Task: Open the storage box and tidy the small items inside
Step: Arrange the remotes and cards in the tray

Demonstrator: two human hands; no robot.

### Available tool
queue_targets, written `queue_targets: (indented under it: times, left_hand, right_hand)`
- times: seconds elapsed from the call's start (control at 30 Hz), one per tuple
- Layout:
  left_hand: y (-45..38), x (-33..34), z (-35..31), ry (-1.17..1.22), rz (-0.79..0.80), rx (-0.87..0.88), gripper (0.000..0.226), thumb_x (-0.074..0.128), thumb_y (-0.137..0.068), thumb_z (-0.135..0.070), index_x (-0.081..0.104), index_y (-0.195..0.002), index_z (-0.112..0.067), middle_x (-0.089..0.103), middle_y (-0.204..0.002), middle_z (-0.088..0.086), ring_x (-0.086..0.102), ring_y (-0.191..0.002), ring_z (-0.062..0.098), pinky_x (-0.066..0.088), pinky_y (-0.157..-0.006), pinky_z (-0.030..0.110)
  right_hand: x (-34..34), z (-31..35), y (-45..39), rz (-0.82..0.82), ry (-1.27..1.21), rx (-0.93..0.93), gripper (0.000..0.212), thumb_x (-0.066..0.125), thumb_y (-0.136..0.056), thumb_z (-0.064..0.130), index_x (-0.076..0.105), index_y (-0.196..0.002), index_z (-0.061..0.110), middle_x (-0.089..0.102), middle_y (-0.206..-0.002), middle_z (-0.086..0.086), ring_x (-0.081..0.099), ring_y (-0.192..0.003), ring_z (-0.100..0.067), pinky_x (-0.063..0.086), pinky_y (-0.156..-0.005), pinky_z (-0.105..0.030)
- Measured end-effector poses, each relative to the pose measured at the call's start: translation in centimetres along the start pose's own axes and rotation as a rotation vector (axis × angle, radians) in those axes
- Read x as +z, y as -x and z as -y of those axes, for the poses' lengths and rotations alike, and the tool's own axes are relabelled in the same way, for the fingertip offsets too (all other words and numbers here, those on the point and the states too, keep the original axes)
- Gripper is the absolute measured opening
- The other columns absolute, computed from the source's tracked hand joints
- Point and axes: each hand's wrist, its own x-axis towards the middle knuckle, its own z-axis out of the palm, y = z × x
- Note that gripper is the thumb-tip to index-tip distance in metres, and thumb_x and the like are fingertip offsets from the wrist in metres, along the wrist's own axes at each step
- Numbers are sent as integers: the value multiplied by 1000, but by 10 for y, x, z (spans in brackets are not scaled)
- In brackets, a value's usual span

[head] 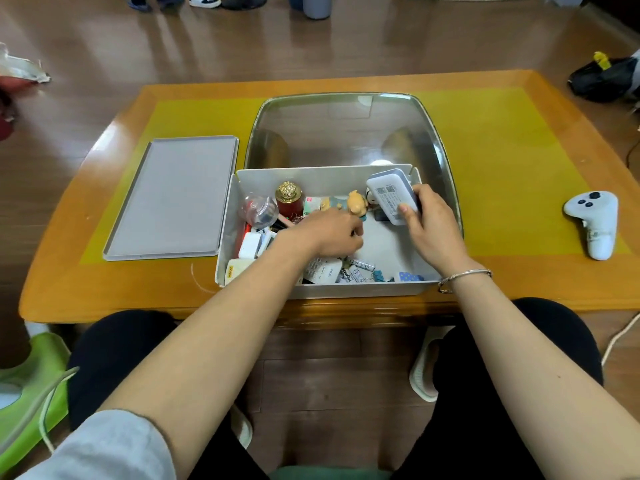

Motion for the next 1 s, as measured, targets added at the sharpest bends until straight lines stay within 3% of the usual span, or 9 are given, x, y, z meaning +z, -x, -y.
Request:
queue_targets:
  times: [0.17,0.3,0.43,0.6,0.67,0.8,0.9,1.0]
  left_hand:
    - [-8,10,-7,-190,87,95,47,36,-92,-47,52,-133,-32,38,-149,-1,31,-135,23,27,-106,47]
    - [-6,14,-3,-207,89,22,50,34,-94,-55,51,-130,-26,36,-144,5,32,-130,32,29,-101,51]
    - [-7,15,-1,-111,4,-18,44,48,-95,-44,45,-131,-18,37,-136,12,39,-121,36,39,-93,47]
    - [-9,16,0,12,62,-99,72,68,-82,-26,29,-141,-15,55,-120,16,54,-103,33,50,-84,42]
    - [-9,15,0,49,52,-116,72,71,-79,-23,32,-138,-14,57,-117,13,54,-104,31,49,-84,41]
    - [-5,9,8,-20,-45,-49,49,60,-84,-23,46,-130,-19,54,-120,9,41,-115,30,31,-83,39]
    - [0,8,15,63,46,-15,48,60,-84,-33,49,-130,-28,54,-126,7,37,-118,28,38,-92,40]
    - [2,12,12,56,156,-54,66,60,-79,-63,46,-135,-31,52,-126,8,34,-123,27,39,-96,41]
  right_hand:
    - [-3,3,2,3,50,6,18,48,-95,20,49,-110,10,61,-106,-9,56,-98,-27,45,-83,-46]
    - [-3,4,2,32,77,12,19,48,-95,21,49,-110,9,61,-106,-8,55,-99,-26,45,-86,-49]
    - [-3,5,1,24,50,21,20,49,-95,20,50,-112,9,61,-110,-10,55,-101,-26,45,-88,-49]
    - [-4,5,2,16,42,21,20,49,-95,20,50,-112,9,62,-110,-10,56,-102,-28,45,-87,-49]
    - [-4,5,2,13,45,19,19,49,-95,20,50,-110,9,62,-109,-11,56,-100,-29,45,-86,-48]
    - [-4,5,2,12,50,9,20,49,-94,19,50,-111,8,62,-108,-11,55,-100,-29,45,-85,-46]
    - [-3,3,1,19,83,2,18,49,-95,21,50,-108,9,62,-106,-9,55,-98,-28,43,-84,-44]
    - [-2,2,2,-4,141,-29,17,49,-94,22,51,-107,12,63,-102,-6,55,-95,-27,37,-83,-40]
